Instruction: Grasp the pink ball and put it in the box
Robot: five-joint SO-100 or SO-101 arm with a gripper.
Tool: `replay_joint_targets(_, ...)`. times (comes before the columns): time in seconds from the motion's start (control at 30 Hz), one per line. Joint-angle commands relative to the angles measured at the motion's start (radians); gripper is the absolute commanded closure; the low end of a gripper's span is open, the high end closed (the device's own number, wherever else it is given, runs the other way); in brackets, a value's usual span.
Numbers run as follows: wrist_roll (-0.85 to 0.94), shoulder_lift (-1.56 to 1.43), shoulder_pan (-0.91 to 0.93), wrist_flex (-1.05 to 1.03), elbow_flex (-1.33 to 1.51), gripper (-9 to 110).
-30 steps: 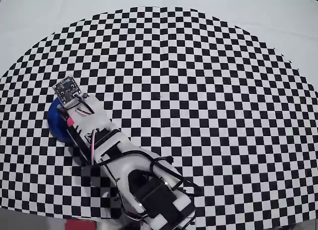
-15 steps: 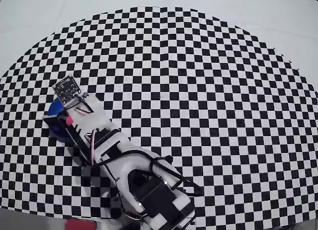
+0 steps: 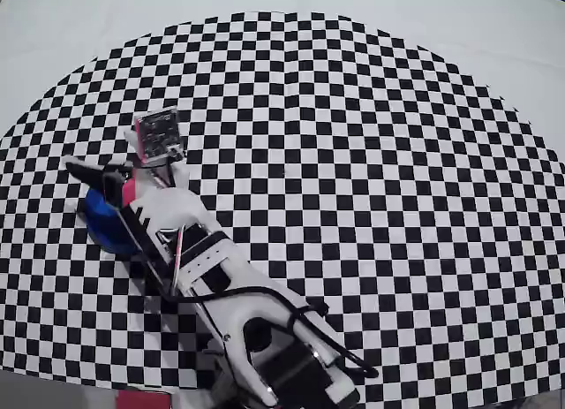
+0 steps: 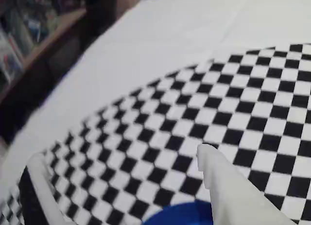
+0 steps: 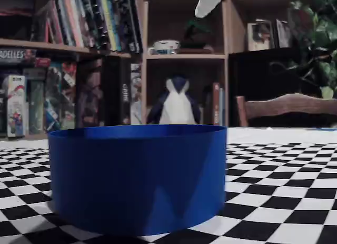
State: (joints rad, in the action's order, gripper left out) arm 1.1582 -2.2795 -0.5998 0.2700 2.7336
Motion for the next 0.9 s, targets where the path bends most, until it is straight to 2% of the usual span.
replay_joint_targets(0.0, -0.238, -0.103, 0.063, 0.011, -0.031, 82)
replay_joint_targets(0.17, -0.551, -0.241, 0.232, -0.137, -0.041, 101)
replay_joint_targets(0.37, -0.854, -0.42, 0.456, -0.46, -0.041, 101)
replay_joint_targets(0.53, -1.031, -0.505, 0.528, -0.689, -0.038, 101)
replay_joint_targets(0.7, -1.15, -0.664, 0.543, -0.945, 0.006, 101)
replay_joint_targets(0.87, -1.183, -0.787, 0.563, -1.042, 0.12, 101)
